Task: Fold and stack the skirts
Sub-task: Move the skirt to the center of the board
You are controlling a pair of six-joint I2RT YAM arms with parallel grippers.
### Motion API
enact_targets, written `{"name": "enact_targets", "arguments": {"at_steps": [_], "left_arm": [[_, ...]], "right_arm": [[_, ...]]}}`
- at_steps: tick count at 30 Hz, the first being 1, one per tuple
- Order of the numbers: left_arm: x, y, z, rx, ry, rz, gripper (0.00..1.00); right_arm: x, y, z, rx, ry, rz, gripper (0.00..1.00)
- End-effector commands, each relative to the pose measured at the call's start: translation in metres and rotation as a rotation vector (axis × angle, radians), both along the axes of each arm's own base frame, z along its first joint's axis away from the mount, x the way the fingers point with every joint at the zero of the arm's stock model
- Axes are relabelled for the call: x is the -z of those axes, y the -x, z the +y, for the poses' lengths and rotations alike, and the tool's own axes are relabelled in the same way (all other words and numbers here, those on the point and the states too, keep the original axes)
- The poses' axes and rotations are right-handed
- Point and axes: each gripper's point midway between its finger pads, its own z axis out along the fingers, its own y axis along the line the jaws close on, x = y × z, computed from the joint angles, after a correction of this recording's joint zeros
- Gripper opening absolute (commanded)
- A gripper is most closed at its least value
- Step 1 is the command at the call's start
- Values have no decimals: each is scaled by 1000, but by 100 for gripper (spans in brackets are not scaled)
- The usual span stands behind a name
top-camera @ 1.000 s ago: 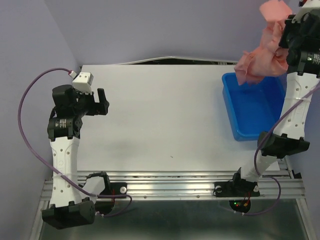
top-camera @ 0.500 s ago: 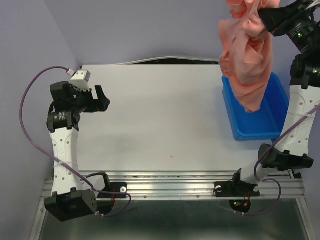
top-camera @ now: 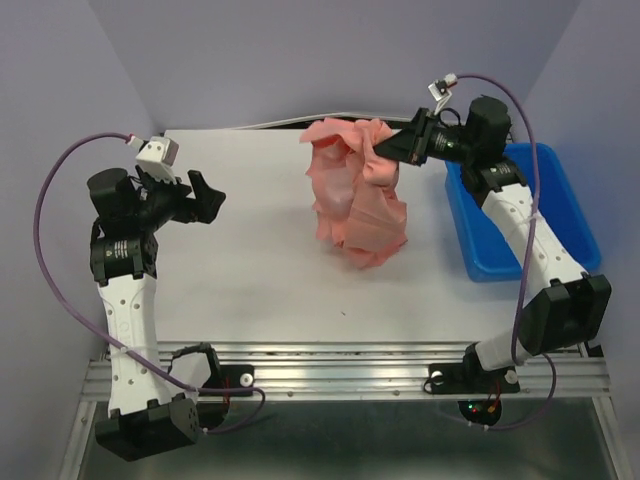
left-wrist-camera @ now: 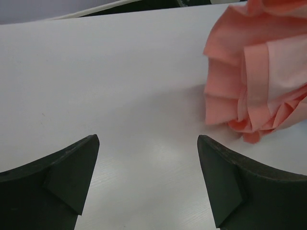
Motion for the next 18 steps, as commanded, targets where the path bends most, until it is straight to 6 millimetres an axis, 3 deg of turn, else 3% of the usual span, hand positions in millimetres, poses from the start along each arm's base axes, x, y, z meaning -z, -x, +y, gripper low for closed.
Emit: {"name": "enact_targets", "arguments": {"at_steps": [1,4,5,6,8,9,11,12,14,16,18], "left_arm": [[18,-1,-1,50,-42,-3,95],[37,2,4,58,-107,22,95],[47,3,7,57,-134,32,95],[49,4,8,56,-148,29,95],[59,5,9,69,-168,36,95],[62,5,9,75,-170,41,95],[71,5,8,90,-176,59,94],[73,5,8,94,-173,66,94],[82,3,7,114,-172,92,92],[91,0,6,142,-173,115,91],[98,-2,1,168,-168,138,90]], "right_arm": [[35,16,7,-93,74,-124,5],[99,25,20,-130,279,-168,8],[133,33,19,-137,378,-159,9],[149,50,33,-192,420,-183,8],[174,72,35,-244,542,-298,4],[205,89,32,-280,595,-278,3],[242,115,23,-352,704,-329,2],[243,117,21,-361,739,-371,2],[279,141,8,-455,863,-417,3],[298,162,-5,-518,945,-441,5],[306,175,-9,-583,985,-500,18]]}}
